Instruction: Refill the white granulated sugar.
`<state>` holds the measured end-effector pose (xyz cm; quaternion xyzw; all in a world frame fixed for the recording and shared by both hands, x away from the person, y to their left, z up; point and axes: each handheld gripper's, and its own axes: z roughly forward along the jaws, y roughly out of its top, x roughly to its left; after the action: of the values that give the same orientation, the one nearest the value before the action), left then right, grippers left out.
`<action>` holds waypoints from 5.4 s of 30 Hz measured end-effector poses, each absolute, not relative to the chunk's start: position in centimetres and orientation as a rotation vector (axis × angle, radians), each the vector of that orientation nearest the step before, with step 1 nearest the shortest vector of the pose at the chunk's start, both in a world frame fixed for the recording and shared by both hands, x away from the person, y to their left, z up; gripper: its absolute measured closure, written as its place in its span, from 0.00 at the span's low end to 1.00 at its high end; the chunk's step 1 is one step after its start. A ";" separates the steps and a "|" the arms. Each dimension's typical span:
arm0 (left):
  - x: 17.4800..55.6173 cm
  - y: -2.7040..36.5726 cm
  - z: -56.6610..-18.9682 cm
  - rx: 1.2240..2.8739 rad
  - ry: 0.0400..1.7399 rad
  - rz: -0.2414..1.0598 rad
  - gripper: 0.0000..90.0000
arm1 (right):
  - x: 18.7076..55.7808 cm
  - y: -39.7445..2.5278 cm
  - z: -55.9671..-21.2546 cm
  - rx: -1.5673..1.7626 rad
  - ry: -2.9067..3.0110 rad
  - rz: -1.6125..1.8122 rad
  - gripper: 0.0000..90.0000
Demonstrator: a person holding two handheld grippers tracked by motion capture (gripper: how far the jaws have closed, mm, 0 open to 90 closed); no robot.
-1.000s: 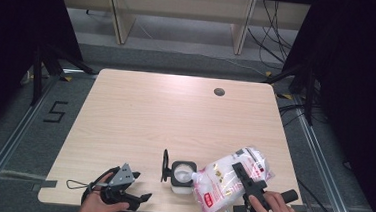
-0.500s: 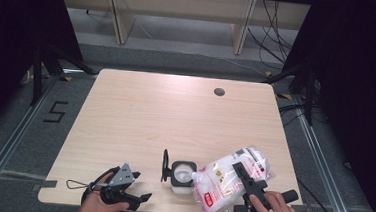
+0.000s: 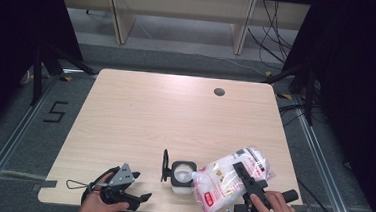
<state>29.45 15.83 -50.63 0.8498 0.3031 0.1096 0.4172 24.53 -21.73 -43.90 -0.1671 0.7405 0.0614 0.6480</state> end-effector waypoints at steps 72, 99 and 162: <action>29.4 15.9 -50.5 2.125 0.749 0.272 0.22 | 25.0 -21.4 -44.3 -0.387 1.718 0.206 0.64; 29.4 15.8 -50.5 2.110 0.746 0.274 0.22 | 25.5 -22.3 -44.6 -0.335 1.785 0.344 0.66; 29.4 15.7 -50.7 2.101 0.779 0.261 0.22 | 27.1 -23.1 -44.8 -0.084 1.948 0.804 0.72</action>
<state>29.35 15.69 -50.68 0.8415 0.3120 0.1045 0.4286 27.06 -23.08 -44.85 -0.0346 0.8032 0.3317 0.4936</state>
